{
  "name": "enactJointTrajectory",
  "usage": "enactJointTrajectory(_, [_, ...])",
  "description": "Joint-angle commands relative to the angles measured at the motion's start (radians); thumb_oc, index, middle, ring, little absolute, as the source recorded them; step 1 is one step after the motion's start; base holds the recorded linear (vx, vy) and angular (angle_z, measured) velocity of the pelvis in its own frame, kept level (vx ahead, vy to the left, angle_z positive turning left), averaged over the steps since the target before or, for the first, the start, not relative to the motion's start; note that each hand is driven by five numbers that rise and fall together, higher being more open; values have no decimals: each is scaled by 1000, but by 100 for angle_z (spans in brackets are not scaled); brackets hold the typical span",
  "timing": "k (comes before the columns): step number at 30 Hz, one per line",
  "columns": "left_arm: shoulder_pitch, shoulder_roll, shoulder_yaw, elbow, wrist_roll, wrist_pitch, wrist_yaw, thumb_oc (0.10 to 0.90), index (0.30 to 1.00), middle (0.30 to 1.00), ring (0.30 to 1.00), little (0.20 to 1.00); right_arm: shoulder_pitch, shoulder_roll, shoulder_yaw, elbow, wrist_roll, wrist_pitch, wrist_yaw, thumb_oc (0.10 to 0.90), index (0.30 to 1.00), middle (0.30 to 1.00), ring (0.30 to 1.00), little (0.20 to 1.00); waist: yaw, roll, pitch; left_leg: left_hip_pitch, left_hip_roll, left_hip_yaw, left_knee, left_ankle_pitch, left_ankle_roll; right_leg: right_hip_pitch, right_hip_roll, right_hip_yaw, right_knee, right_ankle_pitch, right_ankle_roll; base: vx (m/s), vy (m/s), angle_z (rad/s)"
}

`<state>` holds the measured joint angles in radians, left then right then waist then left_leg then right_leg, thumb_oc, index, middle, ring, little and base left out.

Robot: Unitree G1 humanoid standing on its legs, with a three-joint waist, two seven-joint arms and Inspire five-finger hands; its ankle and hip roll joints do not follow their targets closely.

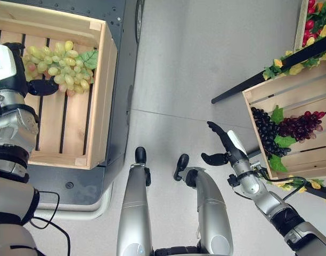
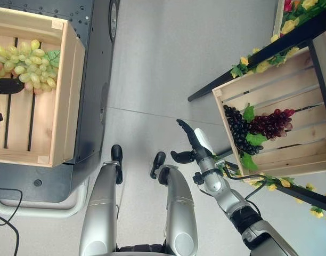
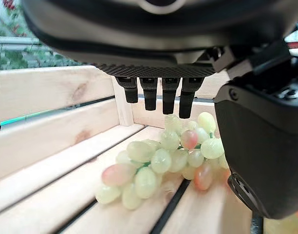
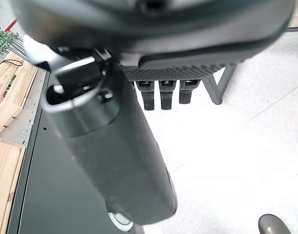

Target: Pick up the fruits from the basket on one side to the basket on the other side

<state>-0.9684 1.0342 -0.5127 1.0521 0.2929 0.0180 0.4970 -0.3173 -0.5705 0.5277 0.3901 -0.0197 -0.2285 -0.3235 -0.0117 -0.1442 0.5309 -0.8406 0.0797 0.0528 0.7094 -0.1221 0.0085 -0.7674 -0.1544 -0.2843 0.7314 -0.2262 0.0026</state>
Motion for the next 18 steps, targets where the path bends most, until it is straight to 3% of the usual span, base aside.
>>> enactJointTrajectory(1, [-95, 106, 27, -7, 5, 41, -26, 800, 900, 900, 900, 900, 35, -25, -45, -85, 51, -82, -25, 800, 900, 900, 900, 900, 23, 18, -11, 115, -41, 60, -111, -82, 38, 65, 36, 1, -10, -20, 8, 0, 0, 0])
enactJointTrajectory(11, [-120, 132, -58, 125, 91, 158, -116, 800, 900, 900, 900, 900, 29, -37, -40, -86, 81, -100, -10, 800, 900, 900, 900, 900, 14, 5, -11, 86, -37, 55, -120, -74, 39, 38, 44, -3, -22, -8, 11, -4, 0, 1])
enactJointTrajectory(18, [-80, 136, -25, 189, 32, 215, -212, 800, 900, 900, 900, 900, 36, -40, -39, -106, 98, -118, -13, 800, 900, 900, 900, 900, 18, -8, -11, 78, -38, 41, -127, -69, 40, 33, 48, -13, -22, -2, 13, -14, -16, 0])
